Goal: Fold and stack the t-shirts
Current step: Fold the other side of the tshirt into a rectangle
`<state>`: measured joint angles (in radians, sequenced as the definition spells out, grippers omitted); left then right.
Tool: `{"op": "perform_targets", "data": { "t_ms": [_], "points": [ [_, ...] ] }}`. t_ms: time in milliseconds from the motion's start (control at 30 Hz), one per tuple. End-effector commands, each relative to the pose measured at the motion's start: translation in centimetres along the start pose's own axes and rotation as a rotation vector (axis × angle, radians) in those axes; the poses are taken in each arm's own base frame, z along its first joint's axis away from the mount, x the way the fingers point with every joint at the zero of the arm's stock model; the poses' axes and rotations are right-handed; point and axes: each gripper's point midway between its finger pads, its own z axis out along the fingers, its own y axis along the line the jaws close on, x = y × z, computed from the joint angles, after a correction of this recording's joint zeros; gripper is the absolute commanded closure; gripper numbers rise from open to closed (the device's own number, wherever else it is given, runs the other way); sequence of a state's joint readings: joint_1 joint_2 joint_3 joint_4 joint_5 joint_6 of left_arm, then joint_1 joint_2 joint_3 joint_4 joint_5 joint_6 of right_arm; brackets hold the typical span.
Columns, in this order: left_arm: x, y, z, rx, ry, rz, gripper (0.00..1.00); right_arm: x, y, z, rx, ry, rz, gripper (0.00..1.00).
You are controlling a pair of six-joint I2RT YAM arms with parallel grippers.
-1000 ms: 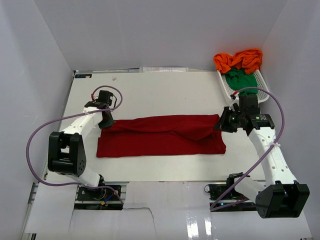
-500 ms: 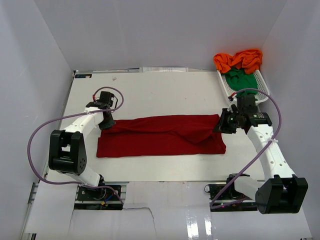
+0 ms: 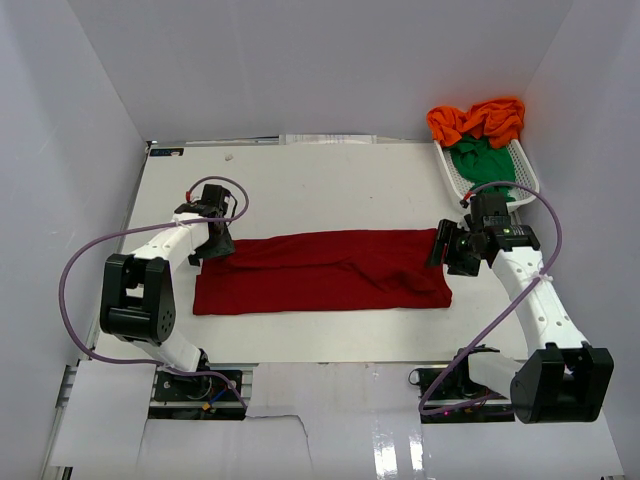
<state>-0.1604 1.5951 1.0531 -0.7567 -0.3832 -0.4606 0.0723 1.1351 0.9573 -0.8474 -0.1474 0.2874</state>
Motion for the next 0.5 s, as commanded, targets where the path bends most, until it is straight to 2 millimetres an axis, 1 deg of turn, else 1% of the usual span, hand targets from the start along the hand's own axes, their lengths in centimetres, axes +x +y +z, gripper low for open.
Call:
{"op": "perform_targets", "data": {
  "t_ms": [0,33,100,133,200,267,300,333,400,433,467],
  "points": [
    [-0.7,1.4,-0.6,-0.068,-0.045,-0.023,0.26,-1.2,-0.6,-0.7,0.048,-0.040,0.001,0.34],
    [-1.1,1.8,-0.8,-0.088,-0.064,-0.034,0.26,-1.4,-0.5,-0.5,0.047,-0.038,-0.003,0.34],
    [-2.0,1.8,-1.2,-0.086,-0.088,-0.051,0.25,-2.3,-0.3,-0.3,0.040,-0.059,-0.012,0.35],
    [-2.2,1.5,-1.2,-0.082,-0.091,-0.051,0.25,-2.6,-0.3,0.1,0.040,-0.049,-0.015,0.35],
    [-2.8,0.9,-0.8,-0.076,-0.080,-0.046,0.25,-3.5,0.0,0.6,0.030,-0.058,-0.018,0.36],
    [-2.9,0.2,-0.4,-0.066,-0.062,-0.051,0.25,-4.5,0.0,1.7,0.029,-0.064,-0.019,0.37],
    [-3.4,-0.2,-0.3,-0.056,-0.062,-0.061,0.25,-5.1,0.1,2.0,0.031,-0.071,-0.020,0.37],
    [-3.2,-0.5,0.4,-0.056,-0.043,-0.062,0.25,-5.3,-0.1,2.8,0.038,-0.054,-0.015,0.38],
    [-3.4,-1.3,0.6,-0.022,-0.022,-0.098,0.25,-6.5,0.3,3.4,0.026,-0.073,-0.019,0.39],
    [-3.3,-1.6,0.9,-0.012,-0.008,-0.112,0.25,-6.6,0.1,4.3,0.032,-0.048,-0.014,0.39],
    [-3.4,-1.8,1.0,0.002,-0.006,-0.129,0.25,-7.2,0.0,4.6,0.041,-0.061,-0.014,0.40]
  ]
}}
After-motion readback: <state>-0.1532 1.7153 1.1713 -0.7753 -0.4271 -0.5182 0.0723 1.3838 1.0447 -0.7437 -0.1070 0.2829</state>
